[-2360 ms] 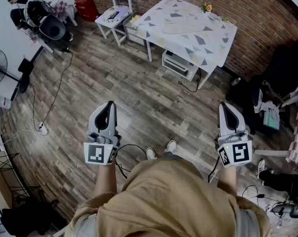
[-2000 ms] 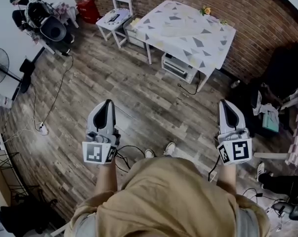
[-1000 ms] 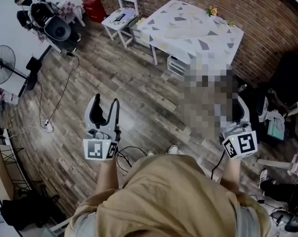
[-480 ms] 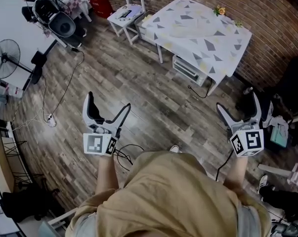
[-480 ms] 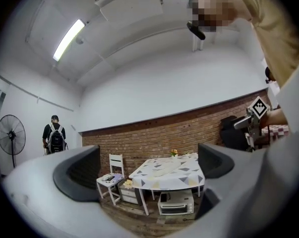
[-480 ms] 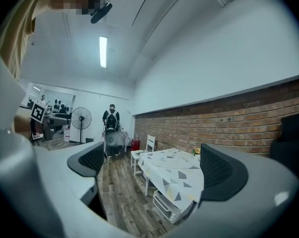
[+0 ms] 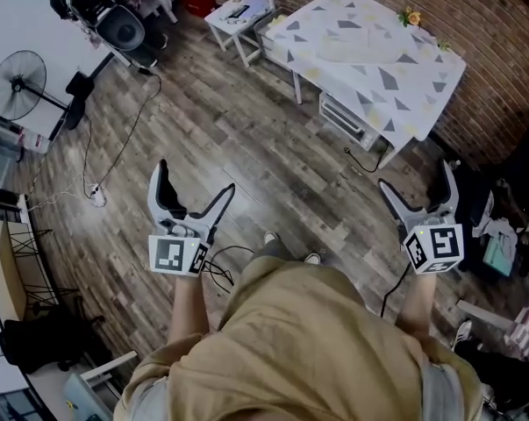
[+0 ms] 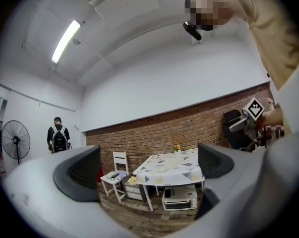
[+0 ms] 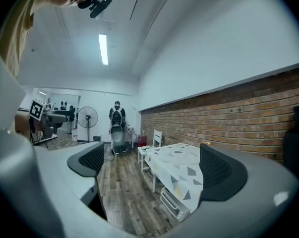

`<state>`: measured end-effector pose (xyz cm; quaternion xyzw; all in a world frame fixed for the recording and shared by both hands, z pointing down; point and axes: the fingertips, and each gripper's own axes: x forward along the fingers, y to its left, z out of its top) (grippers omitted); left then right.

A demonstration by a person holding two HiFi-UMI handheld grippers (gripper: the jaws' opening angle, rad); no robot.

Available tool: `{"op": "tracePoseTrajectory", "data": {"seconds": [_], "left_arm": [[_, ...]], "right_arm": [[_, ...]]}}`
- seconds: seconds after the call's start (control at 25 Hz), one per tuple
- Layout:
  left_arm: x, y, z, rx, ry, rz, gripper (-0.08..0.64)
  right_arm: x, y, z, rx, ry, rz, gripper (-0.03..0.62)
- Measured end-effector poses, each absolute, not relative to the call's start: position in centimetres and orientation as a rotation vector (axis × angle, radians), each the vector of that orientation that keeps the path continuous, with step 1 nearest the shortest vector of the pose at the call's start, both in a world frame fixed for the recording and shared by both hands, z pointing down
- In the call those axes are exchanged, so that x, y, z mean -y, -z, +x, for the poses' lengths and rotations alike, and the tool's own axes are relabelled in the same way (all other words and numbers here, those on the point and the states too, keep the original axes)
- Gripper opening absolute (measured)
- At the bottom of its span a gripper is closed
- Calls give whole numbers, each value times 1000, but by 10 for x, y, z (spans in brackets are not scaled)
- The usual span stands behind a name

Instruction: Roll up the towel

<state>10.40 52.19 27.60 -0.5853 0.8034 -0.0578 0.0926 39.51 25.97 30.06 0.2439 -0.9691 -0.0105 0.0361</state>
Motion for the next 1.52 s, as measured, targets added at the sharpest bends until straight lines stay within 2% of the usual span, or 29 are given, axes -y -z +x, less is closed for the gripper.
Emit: {"op": "tracePoseTrajectory", "data": {"seconds": [0.28,0.52,0.8,1.0,1.12,1.28,1.52], "left_arm": [[-490,-287,94,-2352,188,-1775,637],[-444,-299,47,-2329,168,-1832,637],[-336,-337,-84,-2286,87,-2010,637],[-226,-328,-178,-2091,94,-2233,635],[-170,-328,-216,-1987,104,-2392,635],[-100,-336,-223,-1808,110,-2555,635],[-31,-351,-160,-1572,150,-2750,635]], "right_arm": [[-240,-312,376,2963,53,764,572],[-202,-313,340,2942,50,834,572],[-136,-321,219,2842,56,944,572],[-79,-306,107,2750,63,975,572],[-63,-303,69,2662,48,1033,572],[-51,-312,74,2517,-16,1160,572],[-29,-318,115,2439,-60,1312,572]]}}
